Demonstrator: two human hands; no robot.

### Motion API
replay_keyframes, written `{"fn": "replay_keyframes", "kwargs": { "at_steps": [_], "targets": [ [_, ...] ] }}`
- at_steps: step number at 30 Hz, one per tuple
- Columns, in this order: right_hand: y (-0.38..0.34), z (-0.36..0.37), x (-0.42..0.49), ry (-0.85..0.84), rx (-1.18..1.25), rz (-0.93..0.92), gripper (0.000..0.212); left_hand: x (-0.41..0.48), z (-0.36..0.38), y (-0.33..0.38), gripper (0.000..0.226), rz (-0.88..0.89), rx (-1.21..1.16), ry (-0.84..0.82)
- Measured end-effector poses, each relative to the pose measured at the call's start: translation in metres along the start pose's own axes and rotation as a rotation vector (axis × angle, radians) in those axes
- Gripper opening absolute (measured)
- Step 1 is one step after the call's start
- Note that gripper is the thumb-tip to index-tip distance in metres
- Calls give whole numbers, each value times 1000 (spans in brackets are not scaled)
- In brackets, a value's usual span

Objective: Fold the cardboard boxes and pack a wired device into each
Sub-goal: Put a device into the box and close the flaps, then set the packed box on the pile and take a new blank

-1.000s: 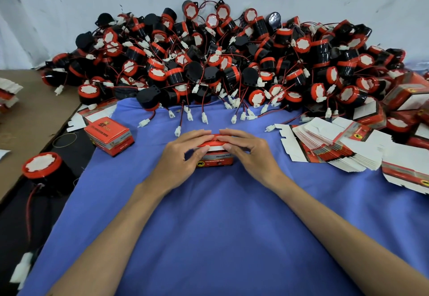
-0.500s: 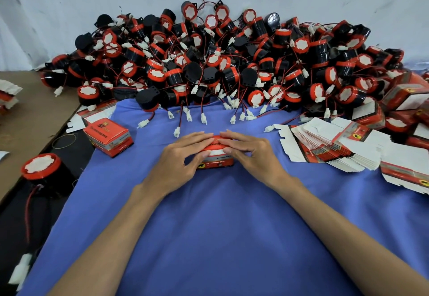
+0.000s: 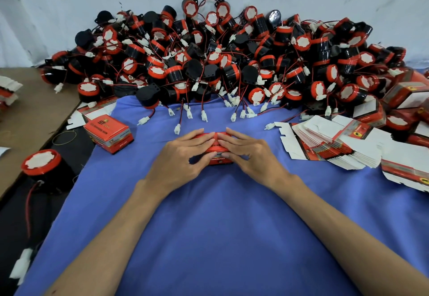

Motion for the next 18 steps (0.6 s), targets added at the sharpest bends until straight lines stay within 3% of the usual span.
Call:
{"fn": "replay_keyframes", "kwargs": {
  "at_steps": [7,11,14,18],
  "targets": [
    [-5,-2,1,39,-108,-89,26,-2,6,8,38,119,240,-25],
    [-8,-7,-4,-21,-32,-61,32,-1,8,18,62,78,387,-93],
    [-9,-13,-9,-60,46,-57,41,-1,7,21,62,29,471,-91],
    [-7,-13,-7,250,-283,-33,35,0,-7,13,37,-179,677,-12]
  ]
}}
Point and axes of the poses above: each hand's wrist, its own x-axis towards the middle knuckle, its own z-axis out of the palm, y = z × x, the point moved 1 cm from there along x, towards the middle knuckle, and after that the axes turned 8 degrees about y, right-handed, at the moved point
